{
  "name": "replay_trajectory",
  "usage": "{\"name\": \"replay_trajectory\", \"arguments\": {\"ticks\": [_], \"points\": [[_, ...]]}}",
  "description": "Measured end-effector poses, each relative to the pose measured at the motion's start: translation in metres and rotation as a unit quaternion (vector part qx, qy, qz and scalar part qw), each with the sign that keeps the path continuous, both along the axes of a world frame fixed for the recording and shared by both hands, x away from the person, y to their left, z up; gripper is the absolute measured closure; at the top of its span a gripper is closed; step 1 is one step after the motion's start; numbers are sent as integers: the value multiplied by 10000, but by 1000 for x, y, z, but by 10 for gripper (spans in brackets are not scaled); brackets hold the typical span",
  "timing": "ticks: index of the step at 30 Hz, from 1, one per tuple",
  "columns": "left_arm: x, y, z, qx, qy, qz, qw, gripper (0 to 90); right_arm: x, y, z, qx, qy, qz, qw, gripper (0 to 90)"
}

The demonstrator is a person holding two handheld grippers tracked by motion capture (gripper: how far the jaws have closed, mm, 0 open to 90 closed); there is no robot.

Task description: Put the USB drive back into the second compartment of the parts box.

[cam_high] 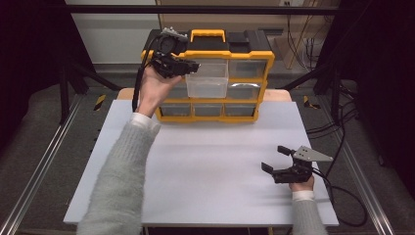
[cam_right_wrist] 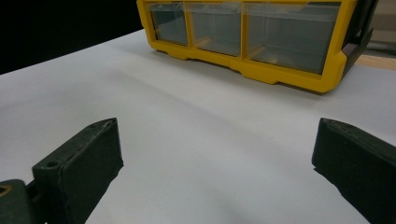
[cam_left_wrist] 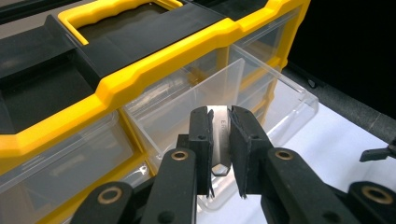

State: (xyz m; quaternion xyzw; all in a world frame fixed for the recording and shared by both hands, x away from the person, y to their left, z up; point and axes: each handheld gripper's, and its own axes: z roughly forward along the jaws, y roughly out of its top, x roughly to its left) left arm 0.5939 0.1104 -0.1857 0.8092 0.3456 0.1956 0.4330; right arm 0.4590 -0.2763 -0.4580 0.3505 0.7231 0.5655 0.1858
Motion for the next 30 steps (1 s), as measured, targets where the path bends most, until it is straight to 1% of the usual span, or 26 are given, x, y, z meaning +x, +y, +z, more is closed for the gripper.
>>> {"name": "replay_trajectory", "arguments": {"ticks": [7, 9, 15, 17, 22, 25, 26, 28, 30], "points": [[7, -5, -7, 29, 24, -7, 10000, 788, 0, 0, 0, 9, 1, 0, 10000, 20], [8, -6, -9, 94, 36, 2, 9999, 788, 0, 0, 0, 11, -2, -2, 10000, 20], [12, -10, -13, 124, 24, 49, 9999, 787, 0, -1, 0, 18, 0, 4, 10000, 20], [14, -11, -15, 162, 64, 55, 9998, 787, 0, -1, 1, 21, 4, 7, 10000, 20], [17, -13, -20, 205, 88, 89, 9997, 785, 0, -1, 0, 22, -1, 4, 10000, 20], [17, -11, -21, 184, 48, 97, 9998, 781, 0, -1, 0, 18, 0, 8, 10000, 20], [16, -10, -21, 119, 26, 117, 9999, 772, 0, -1, 0, 18, 0, 6, 10000, 20], [14, -6, -21, -6, -33, 142, 9999, 739, 0, -1, 0, 17, -4, -1, 10000, 20], [10, -2, -19, -88, -83, 123, 9999, 681, 0, -1, 0, 15, -7, 3, 10000, 20]]}}
